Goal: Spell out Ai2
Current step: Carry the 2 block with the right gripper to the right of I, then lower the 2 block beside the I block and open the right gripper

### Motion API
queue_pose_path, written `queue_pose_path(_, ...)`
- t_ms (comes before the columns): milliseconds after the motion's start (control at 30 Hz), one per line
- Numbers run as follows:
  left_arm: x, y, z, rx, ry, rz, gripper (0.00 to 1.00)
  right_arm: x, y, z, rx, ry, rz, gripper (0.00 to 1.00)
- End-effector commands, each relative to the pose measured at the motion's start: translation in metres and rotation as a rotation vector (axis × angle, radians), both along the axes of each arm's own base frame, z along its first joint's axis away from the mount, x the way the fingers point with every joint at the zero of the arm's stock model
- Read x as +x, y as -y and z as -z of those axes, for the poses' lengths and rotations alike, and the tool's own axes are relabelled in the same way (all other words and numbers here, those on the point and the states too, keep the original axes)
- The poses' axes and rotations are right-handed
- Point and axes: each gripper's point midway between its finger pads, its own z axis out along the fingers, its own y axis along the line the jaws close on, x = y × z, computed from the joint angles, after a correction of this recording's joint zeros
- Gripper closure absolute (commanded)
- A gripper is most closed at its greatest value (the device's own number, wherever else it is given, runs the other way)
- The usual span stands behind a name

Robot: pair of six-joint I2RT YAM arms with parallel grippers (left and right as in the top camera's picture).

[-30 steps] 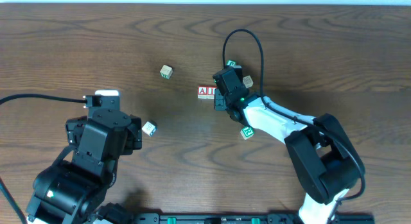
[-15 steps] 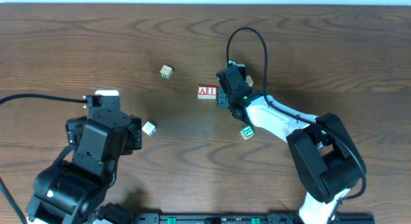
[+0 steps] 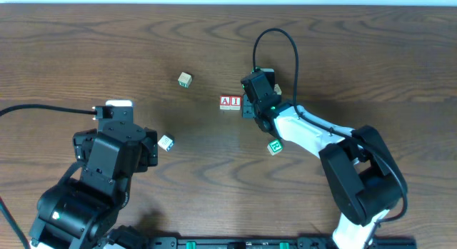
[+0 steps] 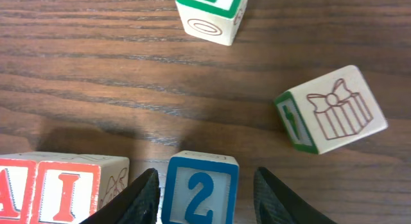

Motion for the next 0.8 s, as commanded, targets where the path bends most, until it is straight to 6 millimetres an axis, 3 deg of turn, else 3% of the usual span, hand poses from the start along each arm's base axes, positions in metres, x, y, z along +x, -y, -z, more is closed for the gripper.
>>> queue_pose_path(0,0.0,-0.003,-0.004,0.005,0.015,-0.016,0.05,0.011,0.0,-0.031,-0.001,0.072,0.012,0.53)
queue_pose_path(300,0.0,-0.003,-0.004,0.005,0.015,-0.016,0.04,0.007,0.019,-0.059,-0.054,0.11,0.064,0.44)
queue_pose_path(767,0.0,-0.003,-0.004,0.005,0.015,-0.016,0.04,0.002,0.049,-0.03,-0.152,0.029,0.12,0.44)
